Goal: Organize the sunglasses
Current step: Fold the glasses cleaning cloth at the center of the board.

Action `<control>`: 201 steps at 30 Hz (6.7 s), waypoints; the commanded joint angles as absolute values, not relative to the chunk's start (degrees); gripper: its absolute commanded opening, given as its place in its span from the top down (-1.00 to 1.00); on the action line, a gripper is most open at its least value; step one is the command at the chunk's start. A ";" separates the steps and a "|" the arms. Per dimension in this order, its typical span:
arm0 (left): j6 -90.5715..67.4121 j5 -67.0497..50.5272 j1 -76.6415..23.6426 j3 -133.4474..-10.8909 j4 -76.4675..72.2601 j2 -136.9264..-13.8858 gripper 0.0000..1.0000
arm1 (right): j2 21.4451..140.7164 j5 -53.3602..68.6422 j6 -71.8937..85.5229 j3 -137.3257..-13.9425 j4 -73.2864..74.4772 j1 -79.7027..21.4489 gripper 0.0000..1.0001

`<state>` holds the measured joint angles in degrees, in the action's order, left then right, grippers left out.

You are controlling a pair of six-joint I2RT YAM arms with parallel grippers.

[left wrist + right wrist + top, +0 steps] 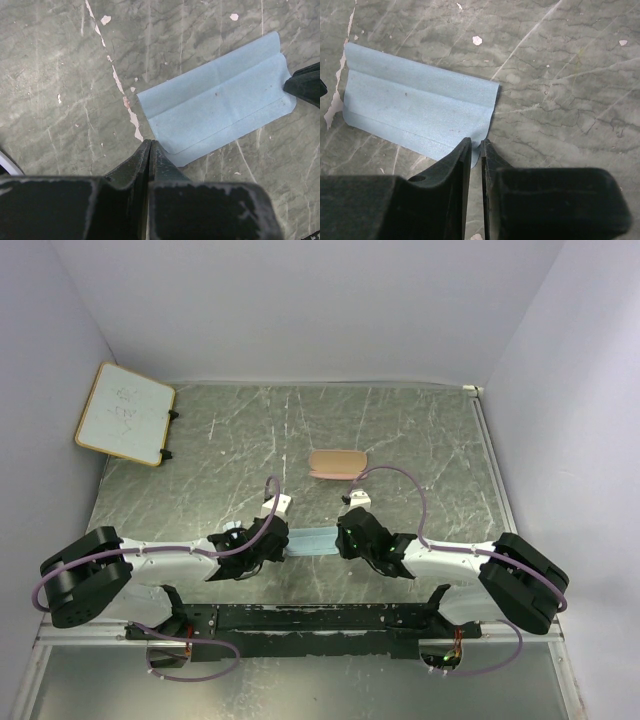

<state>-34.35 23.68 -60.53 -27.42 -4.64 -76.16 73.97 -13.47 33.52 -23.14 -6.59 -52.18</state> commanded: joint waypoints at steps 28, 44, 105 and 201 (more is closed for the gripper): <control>-34.45 22.08 -60.44 -28.16 -7.24 -77.04 0.79 | 72.00 -14.63 33.15 -24.91 -5.74 -52.03 1.00; -34.16 22.73 -60.38 -28.38 -6.86 -76.70 0.79 | 70.18 -13.04 33.75 -25.27 -3.20 -52.04 1.00; -34.40 25.05 -60.38 -27.91 -4.66 -73.12 0.77 | 72.06 -10.55 33.59 -25.47 -1.52 -52.65 1.00; -30.82 8.61 -60.22 -37.24 -20.95 -95.88 0.85 | 72.51 -11.08 33.86 -25.37 -0.09 -53.04 1.00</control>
<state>-30.06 9.56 -60.47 -37.08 -21.45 -94.35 72.79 -10.70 33.61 -24.99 0.12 -52.73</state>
